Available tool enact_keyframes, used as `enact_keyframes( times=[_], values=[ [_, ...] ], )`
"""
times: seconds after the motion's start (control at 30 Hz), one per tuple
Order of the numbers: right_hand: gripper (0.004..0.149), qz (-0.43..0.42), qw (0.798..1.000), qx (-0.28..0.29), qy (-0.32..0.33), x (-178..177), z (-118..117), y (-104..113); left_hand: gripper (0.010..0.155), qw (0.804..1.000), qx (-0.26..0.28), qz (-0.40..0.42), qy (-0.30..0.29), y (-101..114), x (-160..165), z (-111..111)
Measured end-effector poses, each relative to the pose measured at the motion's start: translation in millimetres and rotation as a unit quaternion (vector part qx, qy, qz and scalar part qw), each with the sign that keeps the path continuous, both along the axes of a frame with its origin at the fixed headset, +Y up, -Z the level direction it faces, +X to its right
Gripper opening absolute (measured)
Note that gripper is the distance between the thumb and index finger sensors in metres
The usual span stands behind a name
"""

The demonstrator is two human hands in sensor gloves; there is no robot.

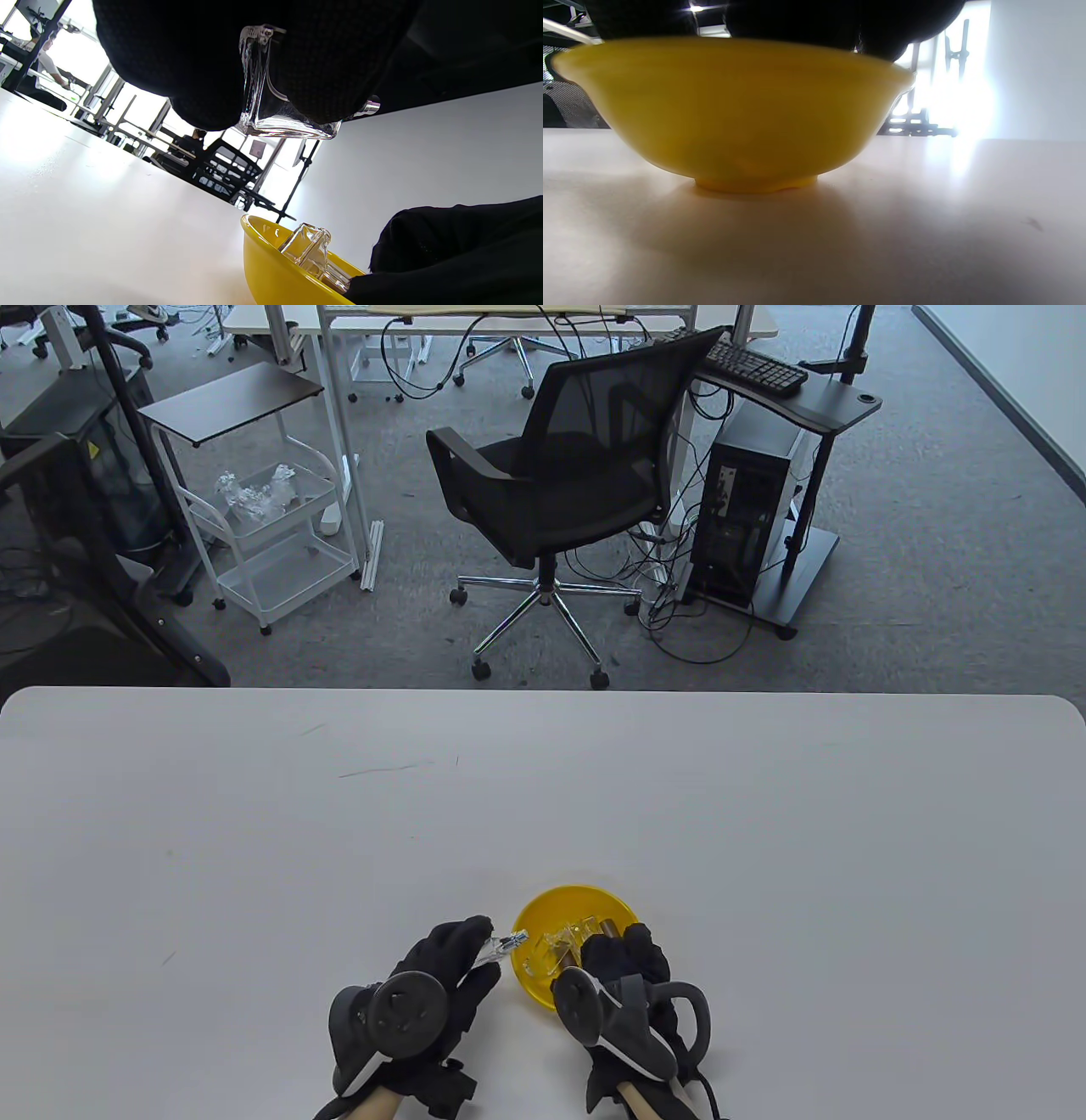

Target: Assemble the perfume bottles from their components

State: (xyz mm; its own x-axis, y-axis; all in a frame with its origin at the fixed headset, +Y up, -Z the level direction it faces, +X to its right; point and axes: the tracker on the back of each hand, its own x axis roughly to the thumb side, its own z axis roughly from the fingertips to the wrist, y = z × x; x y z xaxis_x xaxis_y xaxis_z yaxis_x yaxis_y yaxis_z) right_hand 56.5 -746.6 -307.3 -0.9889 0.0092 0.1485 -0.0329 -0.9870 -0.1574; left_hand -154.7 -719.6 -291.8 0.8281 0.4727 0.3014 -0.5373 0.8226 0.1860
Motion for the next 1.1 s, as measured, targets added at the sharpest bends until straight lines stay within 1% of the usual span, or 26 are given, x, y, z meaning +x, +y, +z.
enact_keyframes(
  times=[0.2,0.33,0.77,0.97,1.1],
  values=[
    [0.040,0.003,1.000,0.009,0.006,0.5,-0.2,-1.5,0.055,1.000,-0.003,0.006,-0.001,-0.2,-1.2,-0.7],
    [0.041,0.000,1.000,0.007,0.015,0.3,0.0,-2.9,0.055,1.000,-0.008,0.006,0.001,-0.6,-2.2,-0.9],
    [0.038,-0.056,0.998,0.002,0.026,6.2,-2.1,-6.0,0.055,1.000,-0.013,-0.002,-0.002,-0.7,-1.4,-1.0],
    [0.042,-0.121,0.992,0.005,0.029,14.3,-1.7,-3.3,0.055,1.000,-0.014,-0.019,-0.012,-2.5,3.5,-0.3],
    [0.044,-0.191,0.981,0.012,0.033,21.3,-0.9,2.4,0.055,0.999,-0.016,-0.022,-0.017,-3.2,5.9,0.3]
  ],
)
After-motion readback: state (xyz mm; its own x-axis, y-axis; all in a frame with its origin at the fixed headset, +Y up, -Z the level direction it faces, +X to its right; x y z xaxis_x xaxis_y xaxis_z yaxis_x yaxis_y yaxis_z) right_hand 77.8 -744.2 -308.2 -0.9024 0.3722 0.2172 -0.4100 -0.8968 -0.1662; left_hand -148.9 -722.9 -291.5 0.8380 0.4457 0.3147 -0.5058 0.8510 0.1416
